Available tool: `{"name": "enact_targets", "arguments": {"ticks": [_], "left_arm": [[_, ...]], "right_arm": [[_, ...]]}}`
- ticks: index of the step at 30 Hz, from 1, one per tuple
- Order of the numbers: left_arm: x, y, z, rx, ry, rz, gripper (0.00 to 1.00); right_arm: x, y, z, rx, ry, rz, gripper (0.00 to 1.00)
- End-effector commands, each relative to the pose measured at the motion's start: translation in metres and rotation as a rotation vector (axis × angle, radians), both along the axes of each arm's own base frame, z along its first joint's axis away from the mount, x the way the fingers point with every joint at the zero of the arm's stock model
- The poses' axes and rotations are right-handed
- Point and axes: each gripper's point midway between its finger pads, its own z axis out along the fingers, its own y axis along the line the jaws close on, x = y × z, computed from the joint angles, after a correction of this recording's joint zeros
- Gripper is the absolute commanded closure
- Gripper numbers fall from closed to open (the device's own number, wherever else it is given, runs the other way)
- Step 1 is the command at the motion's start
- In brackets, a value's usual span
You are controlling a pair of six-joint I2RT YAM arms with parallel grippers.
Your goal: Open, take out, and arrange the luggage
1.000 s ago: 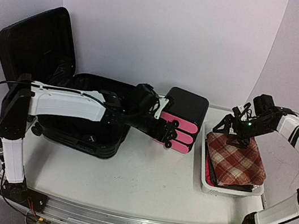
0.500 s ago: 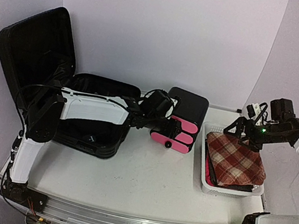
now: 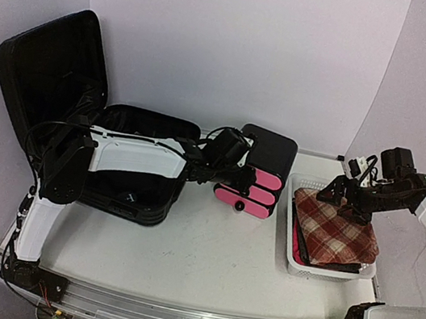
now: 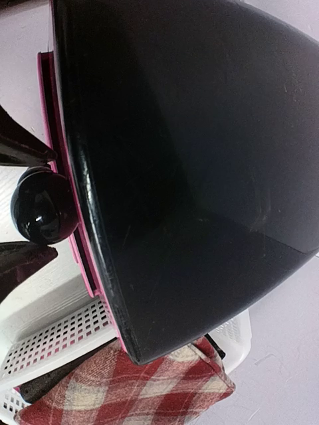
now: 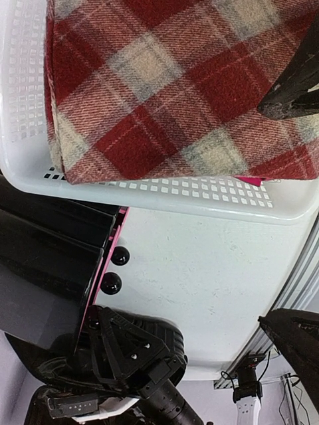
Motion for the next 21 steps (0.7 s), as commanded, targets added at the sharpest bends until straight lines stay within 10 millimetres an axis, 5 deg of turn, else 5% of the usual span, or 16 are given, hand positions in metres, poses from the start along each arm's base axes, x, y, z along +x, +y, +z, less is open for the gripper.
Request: {"name": "enact_targets", "arguments": {"ticks": [1, 12, 21], "left_arm": [[0.003, 0.003, 0.037, -0.067, -0.047, 0.013, 0.64], [-0.032, 0.027, 0.041, -0.071, 0.012, -0.059, 0.76], [-0.067, 0.036, 0.025, -0.091, 0.131, -0.085, 0.73]], "right_arm": [[0.004, -0.001, 0.009, -0.004, -0.042, -0.005, 0.02], [0.009, -0.001, -0.001, -0.016, -0.018, 0.002, 0.02], [0.012, -0.001, -0.004, -0.015, -0.013, -0.003, 0.02]]}}
